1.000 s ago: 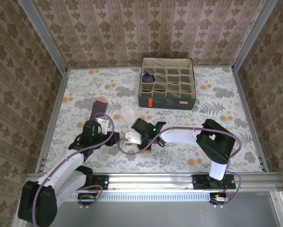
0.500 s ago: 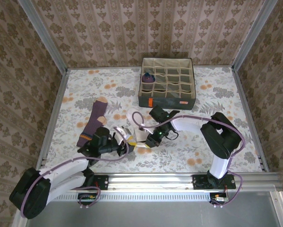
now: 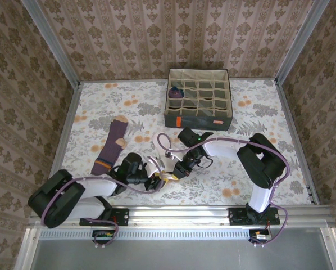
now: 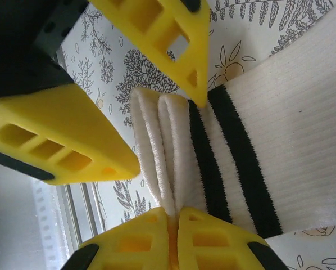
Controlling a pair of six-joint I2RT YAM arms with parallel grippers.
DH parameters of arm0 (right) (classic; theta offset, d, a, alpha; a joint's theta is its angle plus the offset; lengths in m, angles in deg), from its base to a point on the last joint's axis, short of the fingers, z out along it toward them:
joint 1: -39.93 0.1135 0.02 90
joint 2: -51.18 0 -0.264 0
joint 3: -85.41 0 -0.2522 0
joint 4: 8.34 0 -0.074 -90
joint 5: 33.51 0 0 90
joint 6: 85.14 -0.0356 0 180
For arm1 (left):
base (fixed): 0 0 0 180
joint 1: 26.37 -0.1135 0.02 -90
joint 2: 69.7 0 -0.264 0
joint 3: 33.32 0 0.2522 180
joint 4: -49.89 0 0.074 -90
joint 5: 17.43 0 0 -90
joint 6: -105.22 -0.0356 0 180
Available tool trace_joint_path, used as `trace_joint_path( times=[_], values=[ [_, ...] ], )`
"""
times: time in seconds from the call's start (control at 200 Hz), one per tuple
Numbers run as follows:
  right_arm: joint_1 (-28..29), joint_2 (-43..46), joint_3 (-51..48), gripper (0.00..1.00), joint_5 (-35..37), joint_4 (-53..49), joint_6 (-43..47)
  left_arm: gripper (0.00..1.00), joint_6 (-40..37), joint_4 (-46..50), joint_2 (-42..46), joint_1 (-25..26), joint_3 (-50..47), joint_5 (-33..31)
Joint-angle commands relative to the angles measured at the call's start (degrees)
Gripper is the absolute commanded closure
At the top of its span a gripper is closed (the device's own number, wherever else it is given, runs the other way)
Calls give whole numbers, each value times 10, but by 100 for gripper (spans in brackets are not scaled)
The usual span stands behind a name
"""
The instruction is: Roll the socks
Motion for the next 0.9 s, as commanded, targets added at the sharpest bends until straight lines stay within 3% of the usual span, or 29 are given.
trace_joint_path(
  times=[0.0, 0.145, 0.305, 0.365, 0.445, 0.565, 0.895],
  values=[
    [-4, -3, -6, 92, -27, -15, -8, 62, 8, -67, -33, 9, 21, 30],
    [-10, -5, -10, 91, -33, -8, -21, 73, 25, -104, -69, 13, 25, 36],
    [-18, -9, -14, 89, -40, -1, -34, 100, 50, -100, -96, 13, 36, 38],
    [-22, -11, -15, 83, -33, 3, -44, 100, 67, -96, -104, 14, 38, 28],
    [-31, -5, -24, 67, -14, 20, -67, 100, 88, -77, -114, 13, 42, 8],
    [-50, 21, -54, 55, 11, 84, -127, 100, 120, -40, -138, 3, 55, 2],
    [-54, 42, -89, 51, 105, 154, -219, 100, 179, 25, -193, -29, 93, 32]
  ],
)
